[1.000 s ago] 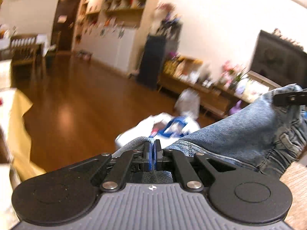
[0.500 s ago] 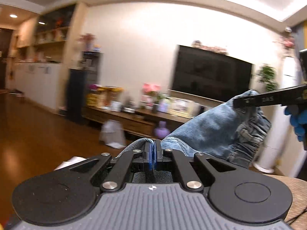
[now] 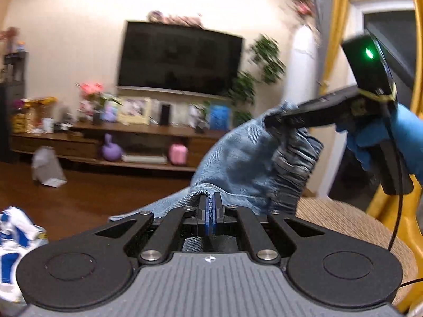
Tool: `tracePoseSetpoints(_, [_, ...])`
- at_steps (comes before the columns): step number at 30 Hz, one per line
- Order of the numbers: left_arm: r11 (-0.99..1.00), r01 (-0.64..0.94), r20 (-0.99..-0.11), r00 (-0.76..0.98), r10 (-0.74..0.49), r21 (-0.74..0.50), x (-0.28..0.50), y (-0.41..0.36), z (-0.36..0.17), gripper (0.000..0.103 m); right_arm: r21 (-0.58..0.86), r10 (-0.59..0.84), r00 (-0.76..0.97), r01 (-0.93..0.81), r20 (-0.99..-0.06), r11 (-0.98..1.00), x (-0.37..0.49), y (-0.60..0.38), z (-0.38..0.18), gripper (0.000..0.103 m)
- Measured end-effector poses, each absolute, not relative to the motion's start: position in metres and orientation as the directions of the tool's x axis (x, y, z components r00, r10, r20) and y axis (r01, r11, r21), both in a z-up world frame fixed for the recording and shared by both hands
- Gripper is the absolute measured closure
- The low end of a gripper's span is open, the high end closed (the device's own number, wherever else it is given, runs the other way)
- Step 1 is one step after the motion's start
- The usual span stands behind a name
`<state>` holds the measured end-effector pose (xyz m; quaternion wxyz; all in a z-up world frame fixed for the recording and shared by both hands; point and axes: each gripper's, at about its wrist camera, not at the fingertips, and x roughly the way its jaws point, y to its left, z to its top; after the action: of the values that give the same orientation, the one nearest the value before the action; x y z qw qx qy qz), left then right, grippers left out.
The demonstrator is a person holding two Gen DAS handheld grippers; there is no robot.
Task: Fold clothes
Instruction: 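Lift the blue jeans from the pile and carry them to the lace table, then lay the jeans on the table and open both grippers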
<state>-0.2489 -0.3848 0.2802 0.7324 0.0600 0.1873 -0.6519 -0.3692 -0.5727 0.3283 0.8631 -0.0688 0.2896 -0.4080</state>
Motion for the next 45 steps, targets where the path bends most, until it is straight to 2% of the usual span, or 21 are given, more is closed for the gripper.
tracePoseSetpoints(9, [-0.041, 0.984, -0.474, -0.119, -0.873, -0.172, -0.368, -0.499, 0.223, 0.102, -0.380, -0.817, 0.306, 0.768, -0.489, 0.515, -0.487, -0.641, 0.280, 0.000])
tracePoseSetpoints(13, [-0.112, 0.979, -0.569, -0.189, -0.800, -0.168, -0.406, -0.528, 0.174, 0.102, -0.374, -0.784, 0.224, 0.781, -0.579, 0.500, -0.528, -0.667, 0.236, 0.000])
tracePoseSetpoints(16, [-0.131, 0.976, -0.628, -0.211, -0.749, -0.173, -0.420, -0.541, 0.138, 0.102, -0.362, -0.747, 0.172, 0.791, -0.642, 0.493, -0.544, -0.686, 0.191, 0.000])
tracePoseSetpoints(20, [-0.184, 0.972, -0.659, -0.237, -0.714, -0.150, -0.433, -0.553, 0.112, 0.102, -0.328, -0.710, 0.132, 0.819, -0.692, 0.471, -0.566, -0.705, 0.140, 0.000])
tracePoseSetpoints(25, [-0.210, 0.961, -0.683, -0.275, -0.677, -0.178, -0.434, -0.571, 0.099, 0.099, -0.254, -0.673, 0.138, 0.856, -0.726, 0.450, -0.581, -0.721, 0.113, 0.000])
tracePoseSetpoints(28, [-0.228, 0.958, -0.673, -0.283, -0.683, -0.172, -0.427, -0.567, 0.102, 0.078, -0.192, -0.652, 0.172, 0.873, -0.739, 0.448, -0.597, -0.723, 0.113, 0.000])
tracePoseSetpoints(29, [-0.237, 0.957, -0.669, -0.286, -0.686, -0.167, -0.424, -0.564, 0.105, 0.059, -0.170, -0.643, 0.184, 0.877, -0.743, 0.448, -0.602, -0.720, 0.116, 0.000])
tracePoseSetpoints(30, [-0.242, 0.956, -0.663, -0.288, -0.691, -0.164, -0.418, -0.563, 0.109, 0.036, -0.156, -0.635, 0.194, 0.879, -0.748, 0.451, -0.608, -0.714, 0.121, 0.000])
tracePoseSetpoints(32, [-0.228, 0.960, -0.634, -0.277, -0.721, -0.160, -0.403, -0.557, 0.116, 0.024, -0.129, -0.618, 0.211, 0.880, -0.757, 0.458, -0.621, -0.699, 0.130, 0.000])
tracePoseSetpoints(34, [-0.208, 0.966, -0.618, -0.257, -0.743, -0.151, -0.383, -0.548, 0.119, 0.022, -0.114, -0.605, 0.213, 0.883, -0.767, 0.456, -0.636, -0.684, 0.134, 0.000])
tracePoseSetpoints(39, [-0.109, 0.983, -0.648, -0.180, -0.740, -0.149, -0.325, -0.516, 0.112, 0.022, -0.159, -0.637, 0.116, 0.920, -0.762, 0.358, -0.671, -0.668, 0.137, 0.000])
tracePoseSetpoints(42, [-0.067, 0.989, -0.674, -0.139, -0.725, -0.132, -0.296, -0.485, 0.107, 0.022, -0.082, -0.606, 0.162, 0.931, -0.779, 0.355, -0.690, -0.652, 0.133, 0.000])
tracePoseSetpoints(45, [-0.041, 0.993, -0.706, -0.109, -0.700, -0.114, -0.274, -0.452, 0.099, 0.022, -0.029, -0.545, 0.195, 0.927, -0.816, 0.375, -0.693, -0.631, 0.108, 0.000])
